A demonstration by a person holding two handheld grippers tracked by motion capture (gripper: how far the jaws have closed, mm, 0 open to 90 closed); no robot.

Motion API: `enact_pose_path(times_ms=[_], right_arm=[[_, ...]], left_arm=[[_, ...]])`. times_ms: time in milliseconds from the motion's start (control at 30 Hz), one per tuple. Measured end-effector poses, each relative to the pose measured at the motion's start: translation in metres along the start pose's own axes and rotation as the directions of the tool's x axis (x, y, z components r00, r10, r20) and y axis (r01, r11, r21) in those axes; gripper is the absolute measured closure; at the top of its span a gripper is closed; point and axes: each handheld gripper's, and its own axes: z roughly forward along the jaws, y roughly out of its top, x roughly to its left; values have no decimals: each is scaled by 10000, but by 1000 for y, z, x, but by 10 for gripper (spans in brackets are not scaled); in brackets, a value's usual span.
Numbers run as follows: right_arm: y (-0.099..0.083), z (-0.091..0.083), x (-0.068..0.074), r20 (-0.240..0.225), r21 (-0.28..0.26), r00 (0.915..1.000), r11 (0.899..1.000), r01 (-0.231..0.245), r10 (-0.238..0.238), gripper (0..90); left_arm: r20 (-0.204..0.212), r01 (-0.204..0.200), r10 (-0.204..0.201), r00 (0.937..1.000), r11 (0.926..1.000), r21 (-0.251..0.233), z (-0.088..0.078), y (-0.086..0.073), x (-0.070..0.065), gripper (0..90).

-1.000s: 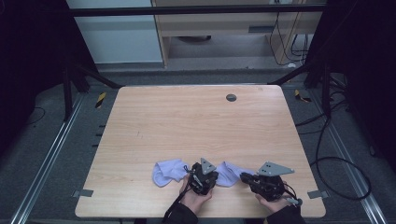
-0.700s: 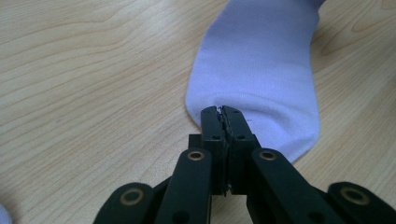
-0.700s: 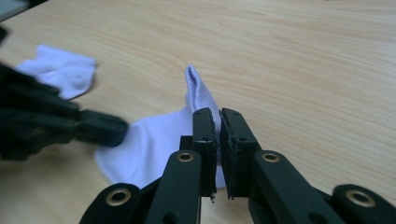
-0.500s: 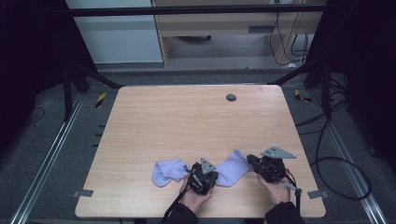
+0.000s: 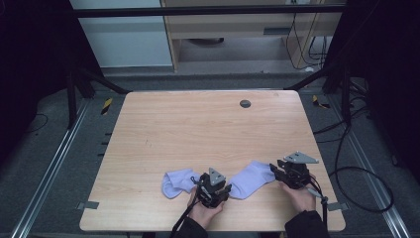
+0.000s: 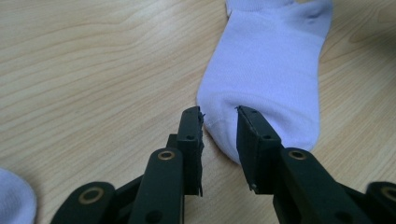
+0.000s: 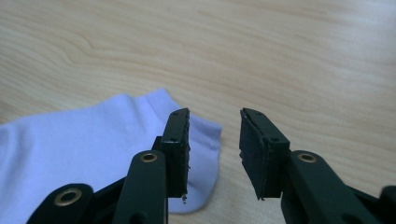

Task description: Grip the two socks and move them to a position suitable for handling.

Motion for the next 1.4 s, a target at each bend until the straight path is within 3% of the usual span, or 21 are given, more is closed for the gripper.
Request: enact_pose_path(times_ms=[233, 433, 600, 700, 867, 1100, 1200, 1400], right_arm=[[-6, 13, -2, -265, 662, 9996, 9977, -117, 135, 695], [-10, 20, -3, -407, 1163, 9991, 9932, -69, 117, 760], [-10, 19, -2, -580, 1243, 9979, 9920, -215, 289, 877], [-9, 18, -1, -531, 1268, 9984, 9919, -101, 170, 888], [-7, -1, 2, -835, 526, 9960, 9982, -280, 324, 889], [-11, -26, 21, -967, -153, 9953, 9999, -55, 40, 888], [-17, -32, 27, -970, -165, 9953, 9999, 50, -66, 886], [-31, -35, 35, -1028, 464, 9947, 9989, 28, 20, 877]], left_arm=[[-116, 93, -91, 9999, 9998, 176, 5, -2, -3, 708], [-232, 75, -69, 9997, 9996, 255, 6, -1, -5, 802], [-273, 156, -148, 9995, 9994, 308, 8, 1, -7, 879], [-228, 93, -87, 9997, 9996, 263, 7, 2, -6, 885], [-202, 135, -135, 9997, 9999, -33, -1, 8, 4, 887], [-355, 24, -32, 9994, 9997, -223, -11, 23, 19, 887], [-349, -33, 28, 9994, 9999, -152, -10, 24, 22, 887], [-282, -253, 264, 9993, 9989, 390, 2, 18, 24, 883]])
